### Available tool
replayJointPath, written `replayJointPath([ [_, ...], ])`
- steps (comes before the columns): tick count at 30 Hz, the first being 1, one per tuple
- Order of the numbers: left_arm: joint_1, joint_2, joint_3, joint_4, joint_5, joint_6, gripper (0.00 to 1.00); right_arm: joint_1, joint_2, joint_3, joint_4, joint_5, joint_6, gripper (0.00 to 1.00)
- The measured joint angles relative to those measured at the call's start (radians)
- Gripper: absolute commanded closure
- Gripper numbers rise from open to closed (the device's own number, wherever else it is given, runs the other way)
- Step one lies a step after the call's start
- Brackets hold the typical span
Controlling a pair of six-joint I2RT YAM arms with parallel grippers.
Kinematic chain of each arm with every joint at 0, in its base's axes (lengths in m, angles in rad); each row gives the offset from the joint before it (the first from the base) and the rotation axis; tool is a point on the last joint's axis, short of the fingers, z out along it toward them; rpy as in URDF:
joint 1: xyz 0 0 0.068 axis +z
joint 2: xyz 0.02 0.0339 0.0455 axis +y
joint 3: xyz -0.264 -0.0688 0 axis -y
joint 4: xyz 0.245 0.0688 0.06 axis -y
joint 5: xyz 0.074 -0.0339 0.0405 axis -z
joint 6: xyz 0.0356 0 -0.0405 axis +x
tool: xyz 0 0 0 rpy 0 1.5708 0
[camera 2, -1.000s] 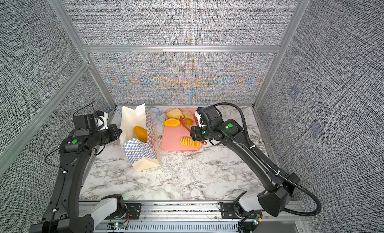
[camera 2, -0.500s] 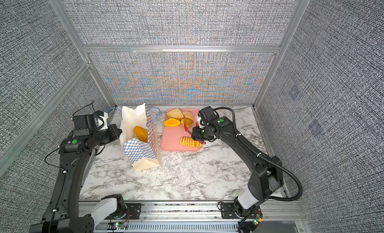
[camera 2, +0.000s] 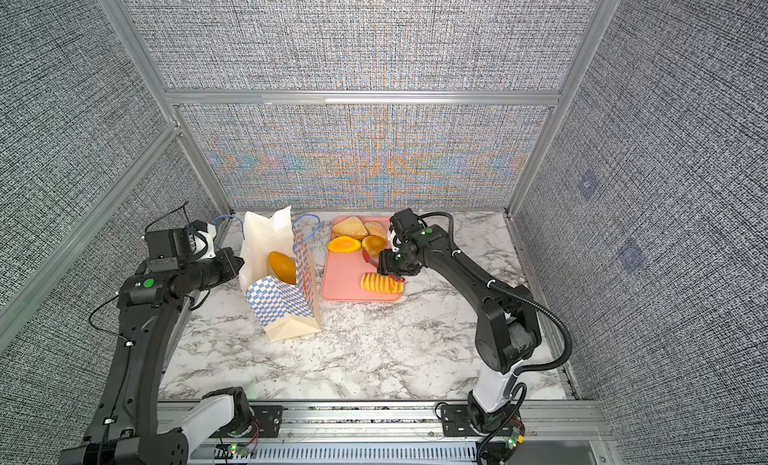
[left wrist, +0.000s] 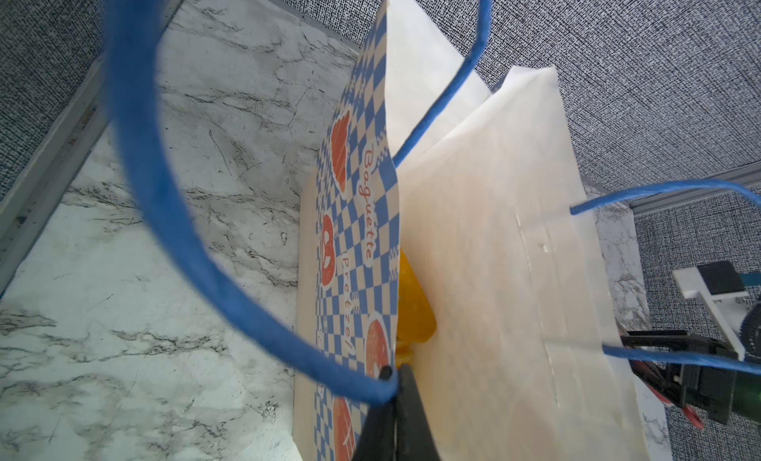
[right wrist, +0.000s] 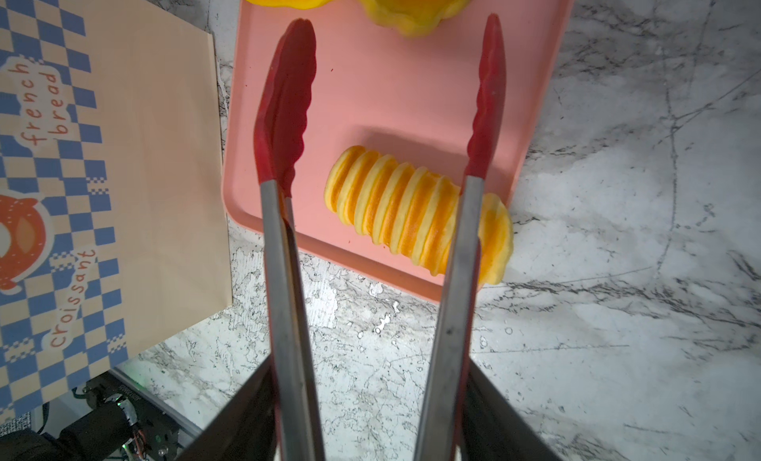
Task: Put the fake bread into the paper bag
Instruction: 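Close the tongs on the yellow round bun with the right gripper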
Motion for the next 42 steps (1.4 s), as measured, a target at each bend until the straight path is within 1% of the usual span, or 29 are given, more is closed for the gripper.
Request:
replayJointPath([
  [10, 0.0, -0.001, 0.0, -0.001, 0.0, 0.003, 0.99, -0.011, 0.082, 0.056, 0.003, -0.011, -0.004, 0.31],
  [28, 0.0, -0.001, -0.003, -0.002, -0.001, 0.005, 1.0, -0.03, 0.24, 0.197, 0.002, -0.025, -0.012, 0.3],
  [42, 0.0, 0.006, -0.003, 0.0, -0.001, 0.005, 1.0, -0.05, 0.301, 0.257, -0.006, -0.031, -0.016, 0.31],
])
